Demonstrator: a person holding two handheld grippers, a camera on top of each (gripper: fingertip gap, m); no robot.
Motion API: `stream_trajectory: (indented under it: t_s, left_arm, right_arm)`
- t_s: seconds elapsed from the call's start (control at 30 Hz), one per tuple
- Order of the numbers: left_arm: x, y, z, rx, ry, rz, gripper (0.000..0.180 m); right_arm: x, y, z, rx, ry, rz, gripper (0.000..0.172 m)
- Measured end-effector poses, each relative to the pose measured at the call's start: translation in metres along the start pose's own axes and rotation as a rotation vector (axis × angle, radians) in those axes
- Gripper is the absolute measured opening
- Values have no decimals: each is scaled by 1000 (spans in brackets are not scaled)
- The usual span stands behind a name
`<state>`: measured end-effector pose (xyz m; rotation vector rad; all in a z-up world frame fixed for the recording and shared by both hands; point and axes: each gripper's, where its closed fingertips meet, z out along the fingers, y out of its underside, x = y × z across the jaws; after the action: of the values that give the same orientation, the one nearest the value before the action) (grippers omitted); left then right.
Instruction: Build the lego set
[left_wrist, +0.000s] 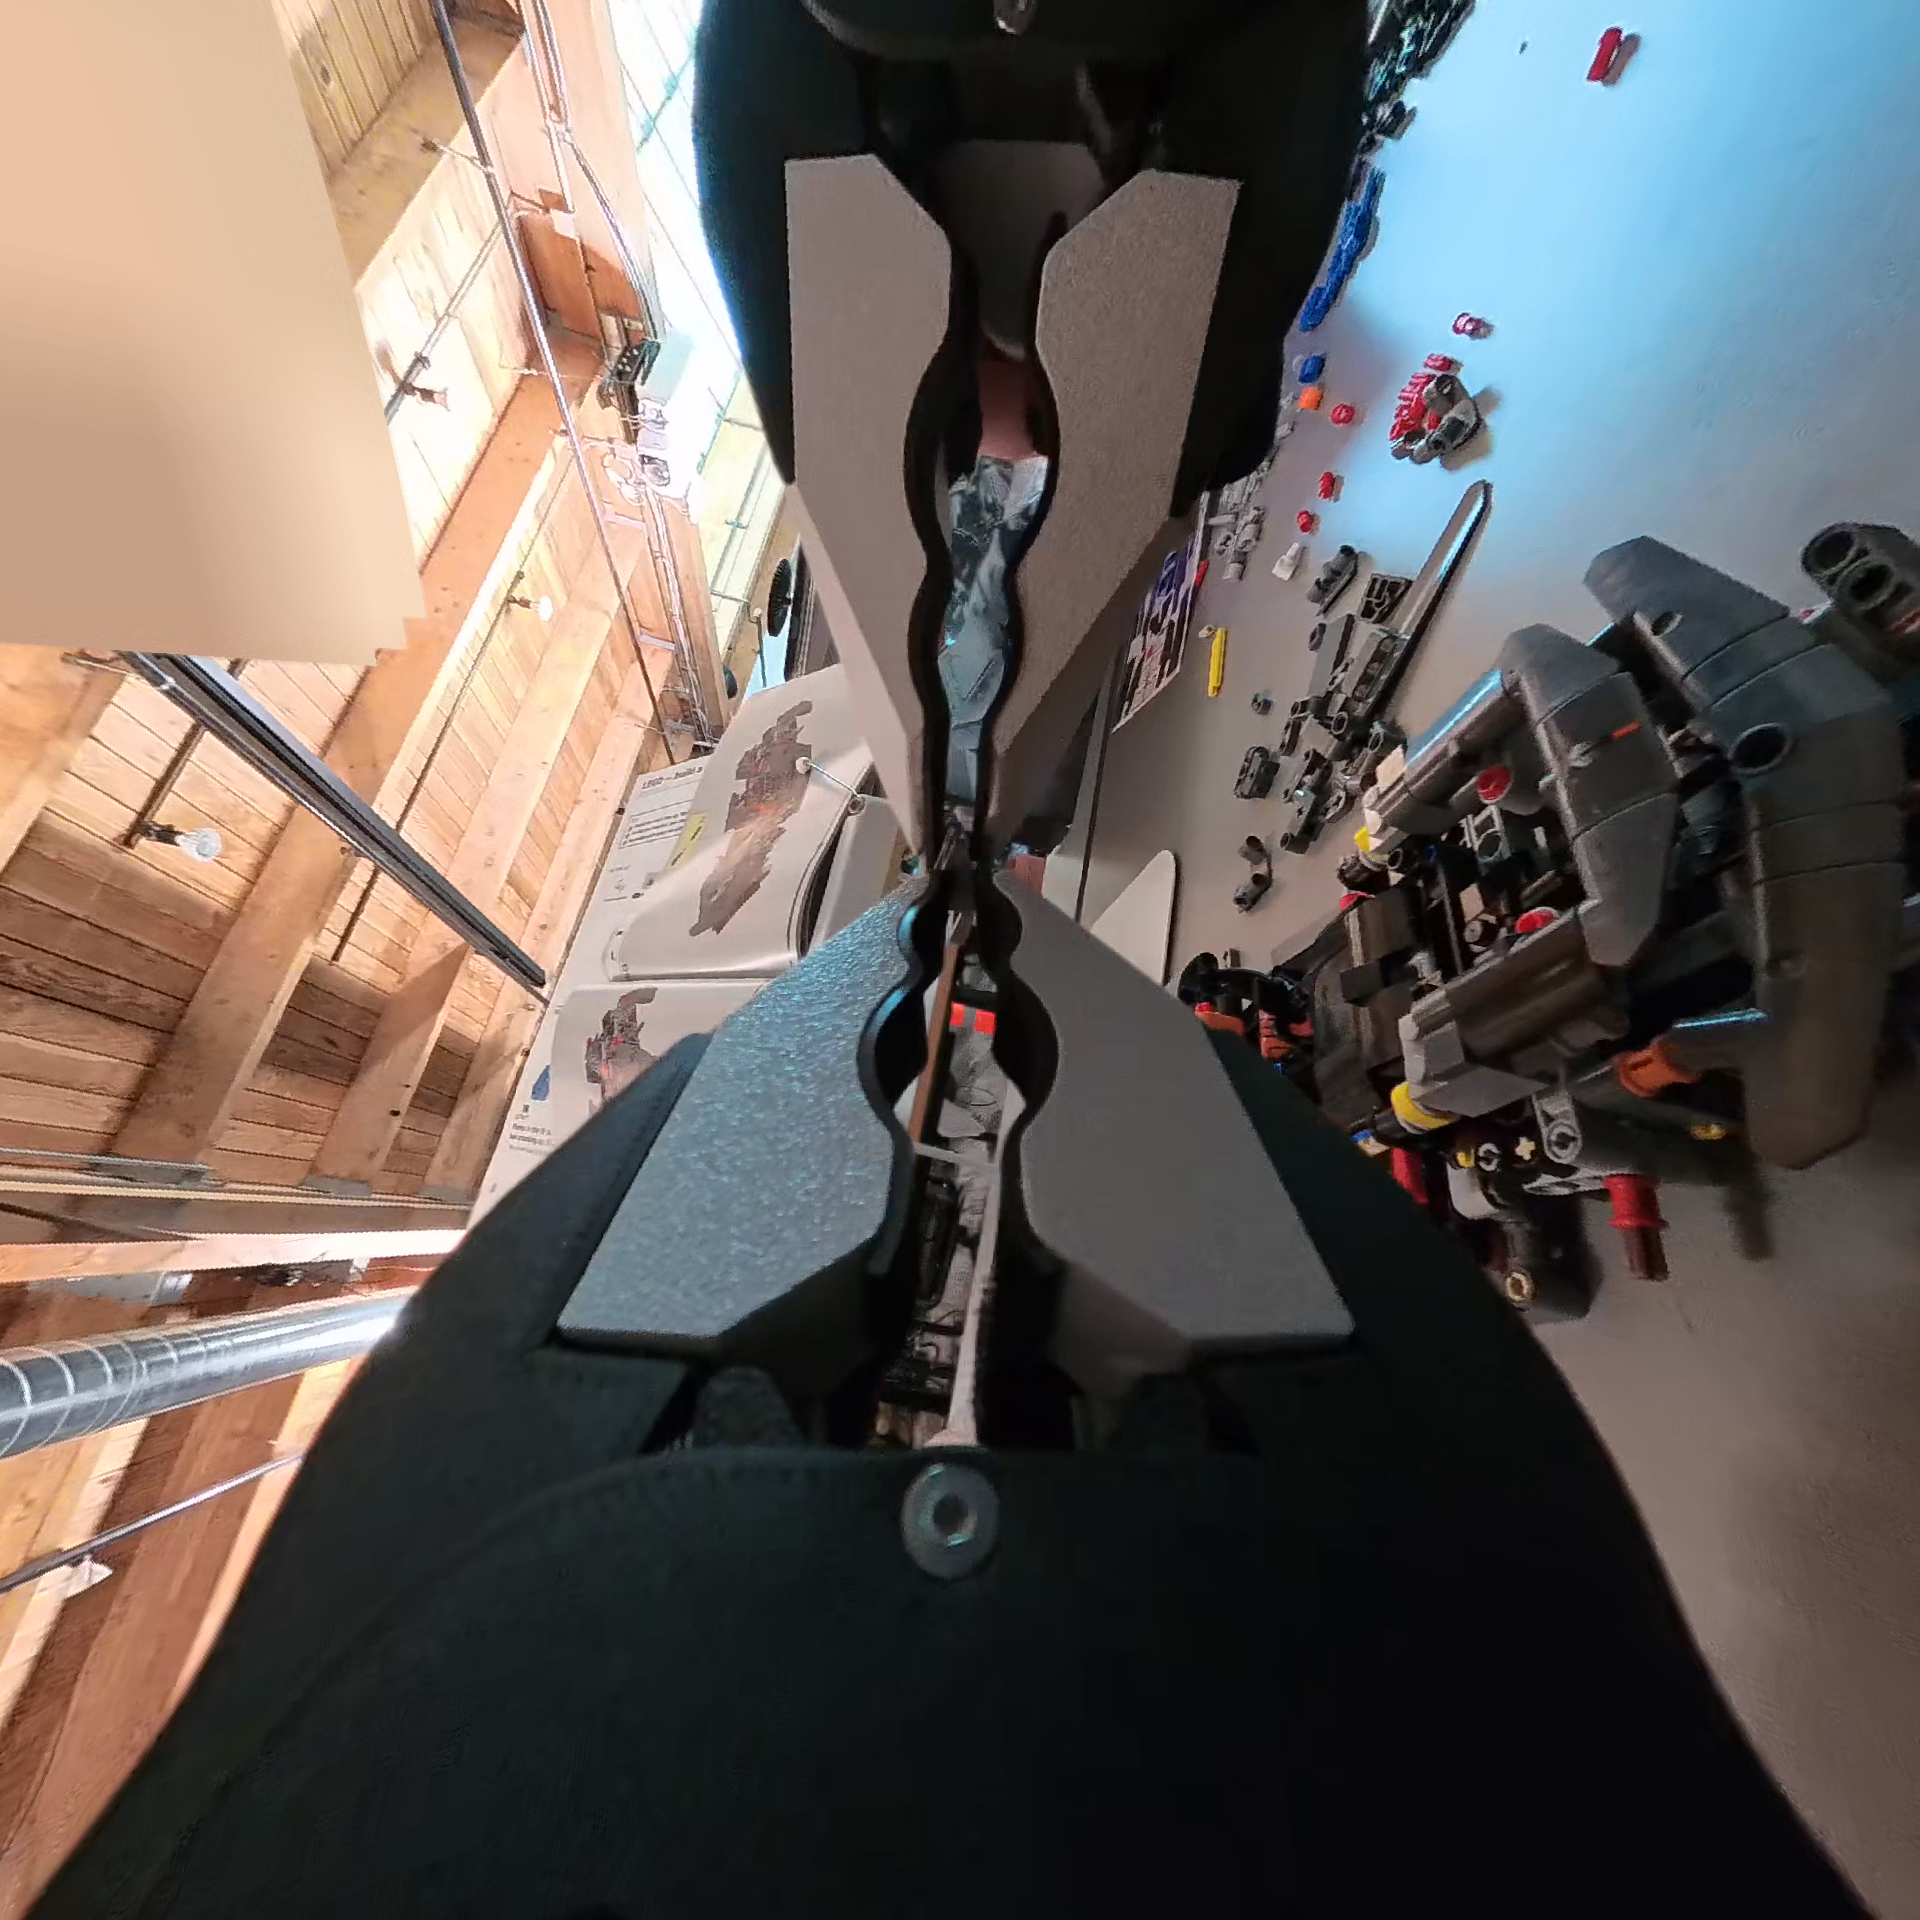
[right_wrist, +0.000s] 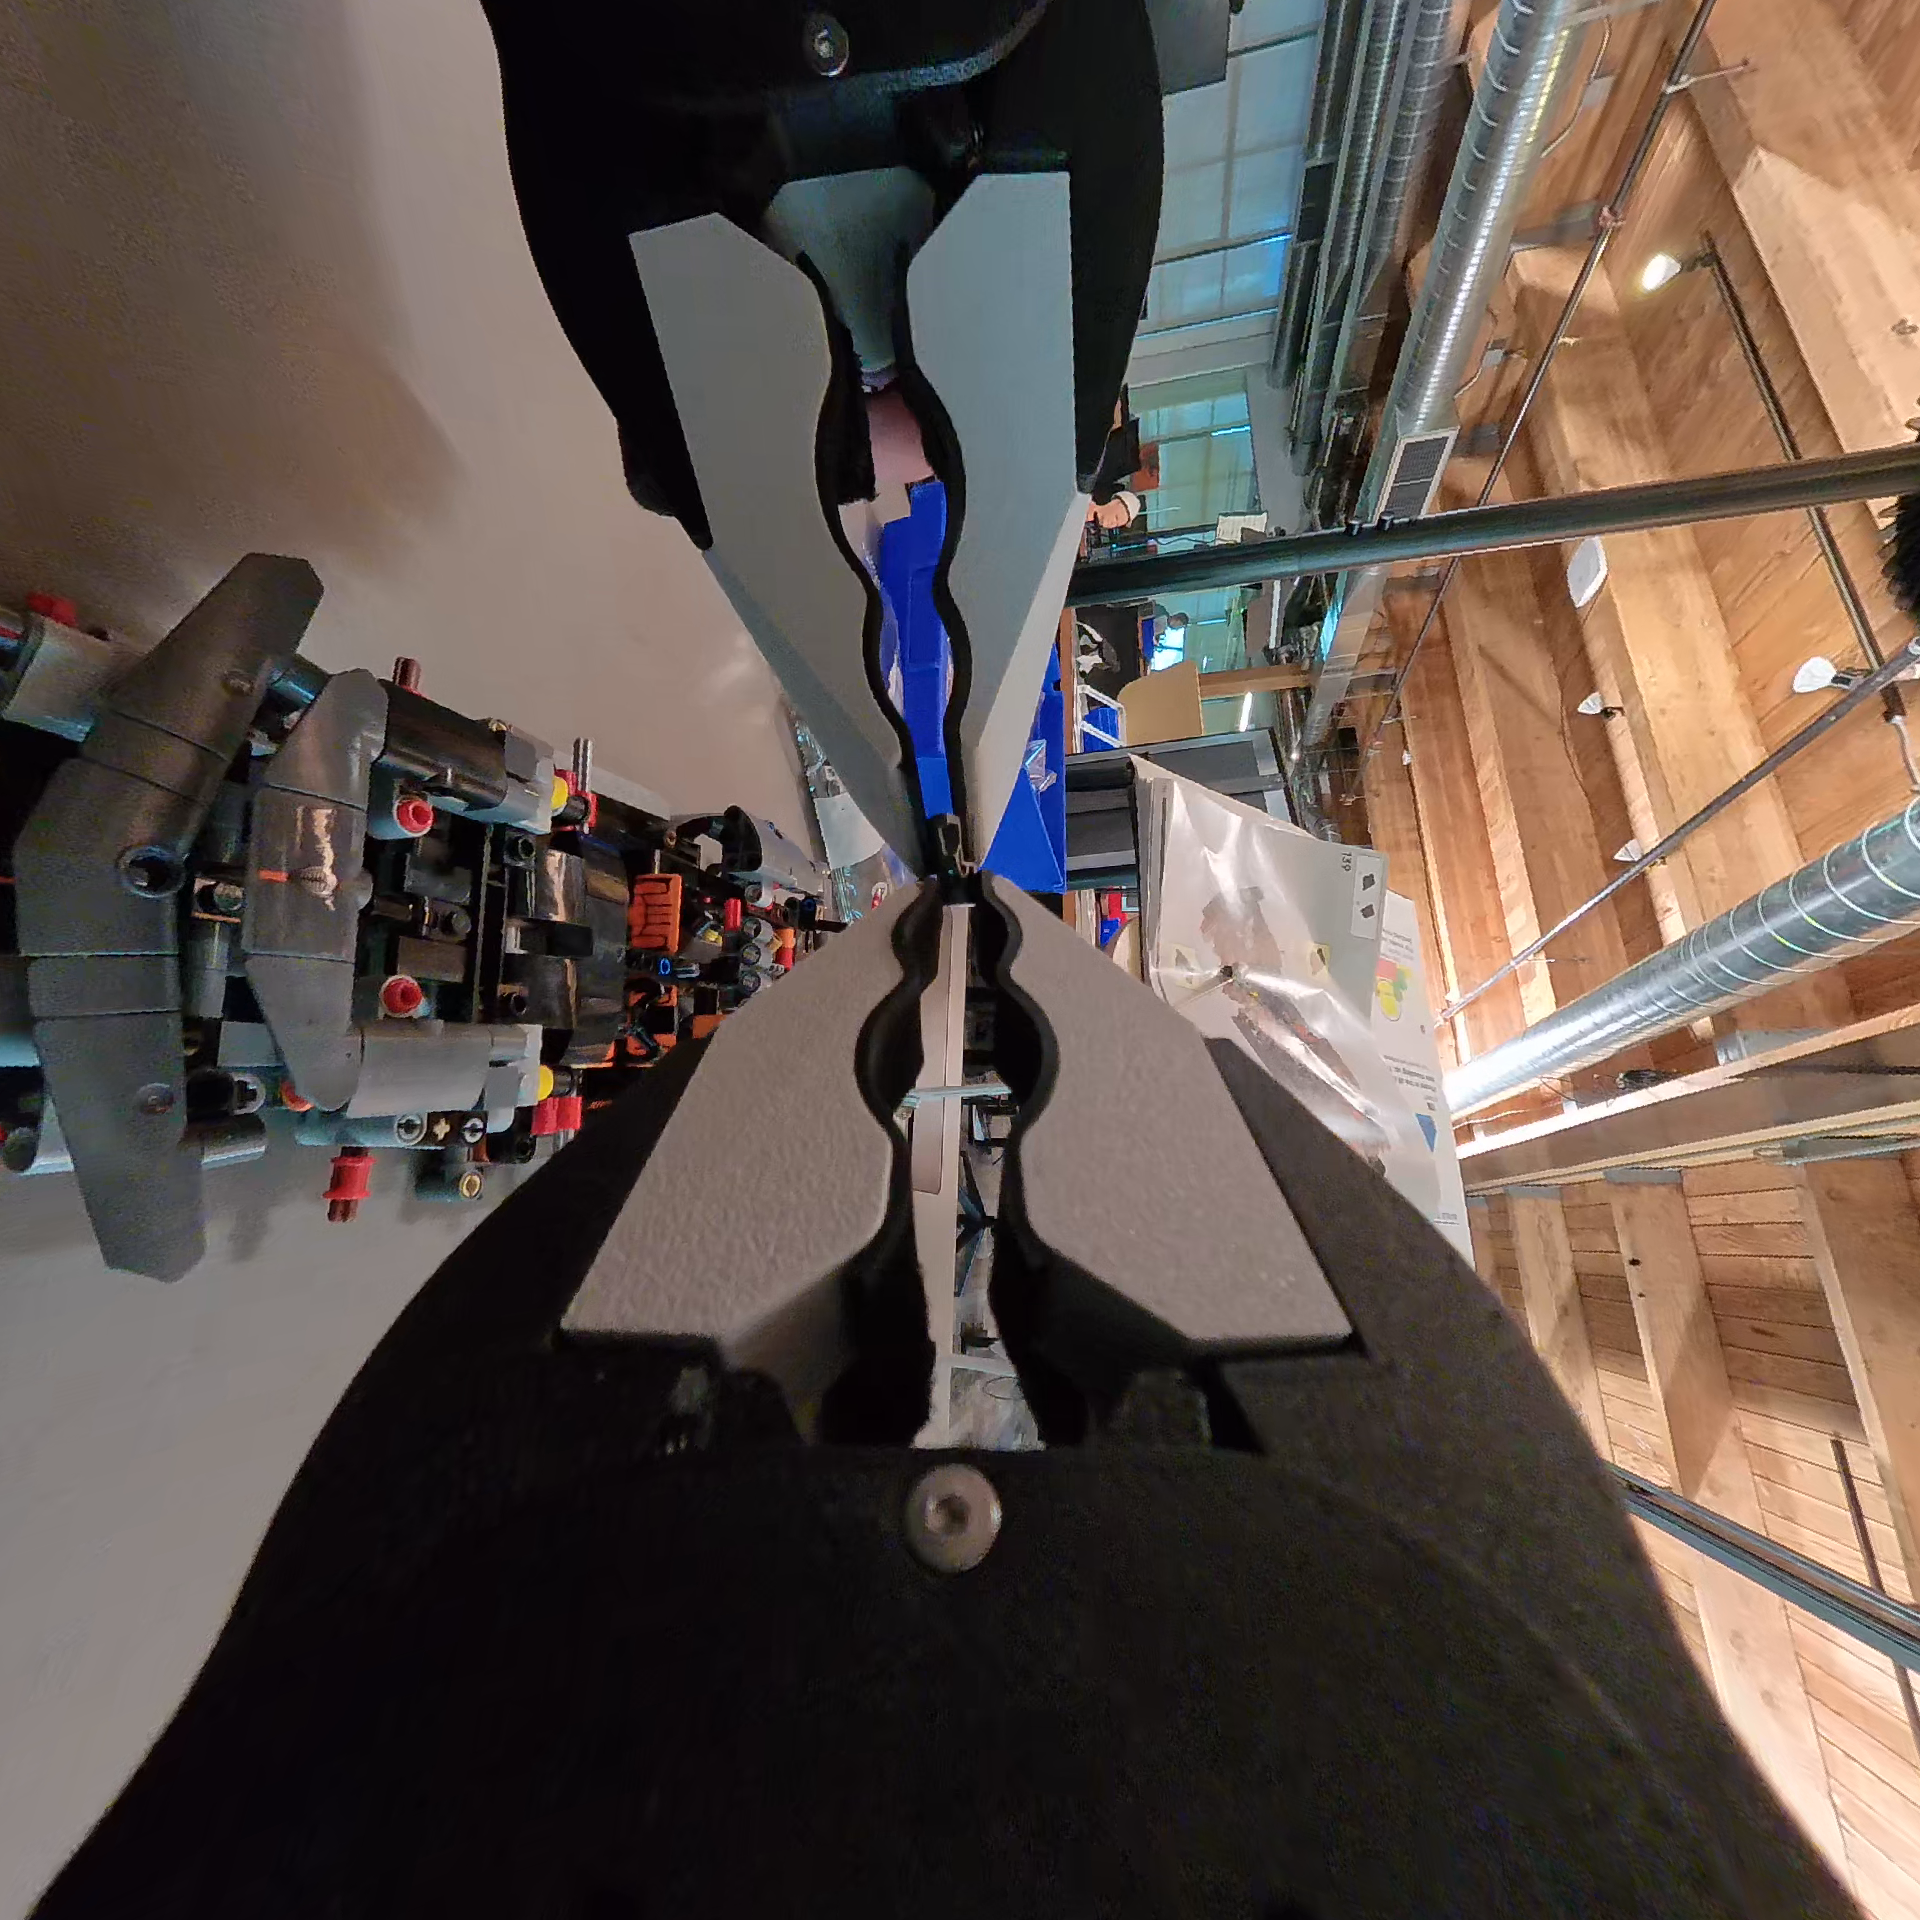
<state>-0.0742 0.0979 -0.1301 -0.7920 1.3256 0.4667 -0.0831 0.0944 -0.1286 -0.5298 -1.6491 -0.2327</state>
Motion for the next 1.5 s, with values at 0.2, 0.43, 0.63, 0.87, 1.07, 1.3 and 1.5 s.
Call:
stream_trajectory:
  t_s: [0.2, 0.43, 0.63, 0.87, 1.07, 1.3, 1.5]
  left_arm:
    - [-6, 2, 3, -5, -29, -68, 6]
    - [-16, 12, 1, -17, -50, -130, 11]
    - [-8, 19, 4, -25, -5, -164, 12]
    - [-2, 34, 9, -77, 26, -199, 10]
    - [-1, 38, 11, -97, 27, -211, 10]
    - [2, 42, 13, -112, 40, -233, 9]
    - [4, 47, 14, -121, 46, -262, 8]
  right_arm:
    - [5, 4, 0, -7, 32, 12, 2]
    - [9, 11, -2, -21, 58, 19, 1]
    - [6, 23, -3, -29, 30, 88, 3]
    - [3, 38, -1, -31, -16, 189, 3]
    - [-4, 47, 0, -19, -83, 313, 3]
    - [-13, 50, 0, 9, -172, 433, 3]
    - [-24, 54, -1, 35, -257, 552, 2]
